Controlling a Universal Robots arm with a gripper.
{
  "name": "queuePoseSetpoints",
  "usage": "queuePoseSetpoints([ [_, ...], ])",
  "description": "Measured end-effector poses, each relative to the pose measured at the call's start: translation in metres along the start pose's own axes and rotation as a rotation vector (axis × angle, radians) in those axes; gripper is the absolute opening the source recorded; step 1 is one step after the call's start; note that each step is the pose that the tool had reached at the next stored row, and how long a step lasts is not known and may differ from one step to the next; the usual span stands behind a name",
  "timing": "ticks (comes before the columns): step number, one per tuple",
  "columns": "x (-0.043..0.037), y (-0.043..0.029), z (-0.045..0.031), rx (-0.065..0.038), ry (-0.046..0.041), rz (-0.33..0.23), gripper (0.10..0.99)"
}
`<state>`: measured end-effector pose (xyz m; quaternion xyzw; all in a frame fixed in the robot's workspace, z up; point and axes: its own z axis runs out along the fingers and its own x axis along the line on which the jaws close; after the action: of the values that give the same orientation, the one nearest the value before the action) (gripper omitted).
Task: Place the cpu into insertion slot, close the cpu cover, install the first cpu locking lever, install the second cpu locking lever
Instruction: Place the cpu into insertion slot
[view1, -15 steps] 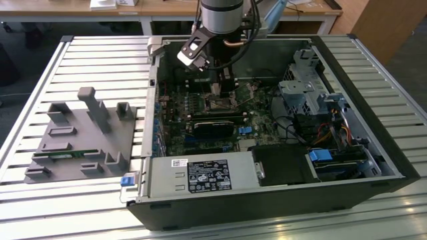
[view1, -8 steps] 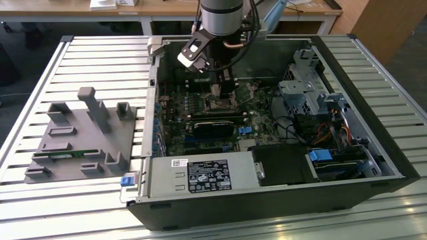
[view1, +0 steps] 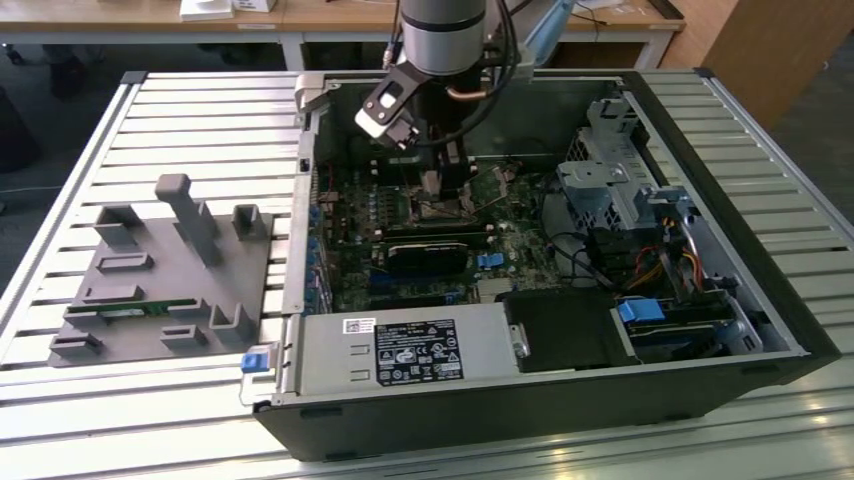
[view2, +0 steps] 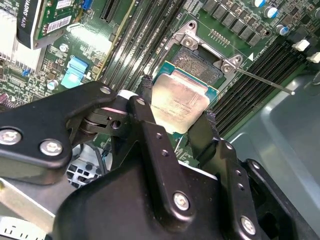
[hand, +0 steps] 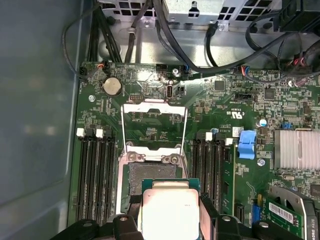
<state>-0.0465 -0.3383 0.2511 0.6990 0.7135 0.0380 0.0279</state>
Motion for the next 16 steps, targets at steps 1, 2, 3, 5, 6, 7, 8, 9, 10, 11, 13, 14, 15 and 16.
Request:
queuePoseSetpoints([
  [1, 0.0, 0.0, 0.0005, 0.0, 0.0, 0.0, 0.537],
  [2, 0.0, -0.0001, 0.001, 0.0, 0.0, 0.0, 0.537],
  [3, 0.0, -0.0001, 0.0015, 0.0, 0.0, 0.0, 0.537],
  [5, 0.0, -0.0002, 0.0024, 0.0, 0.0, 0.0, 0.537],
  [6, 0.0, -0.0003, 0.0028, 0.0, 0.0, 0.0, 0.537],
  [7, -0.0001, -0.0003, 0.0032, 0.0, 0.0, 0.0, 0.537],
  [8, -0.0001, -0.0003, 0.0037, 0.0, 0.0, 0.0, 0.537],
  [9, -0.0001, -0.0004, 0.0042, 0.0, 0.0, 0.0, 0.537],
  [10, -0.0001, -0.0004, 0.0047, 0.0, 0.0, 0.0, 0.537],
  [11, -0.0001, -0.0005, 0.0052, 0.0, 0.0, 0.0, 0.537],
  [13, -0.0001, -0.0006, 0.0061, 0.0, 0.0, 0.0, 0.537],
  [14, -0.0001, -0.0006, 0.0066, 0.0, -0.0001, 0.0, 0.537],
  [15, -0.0001, -0.0007, 0.0071, 0.0, 0.0, 0.0, 0.537],
  [16, -0.0001, -0.0007, 0.0076, 0.0, -0.0001, 0.0, 0.537],
])
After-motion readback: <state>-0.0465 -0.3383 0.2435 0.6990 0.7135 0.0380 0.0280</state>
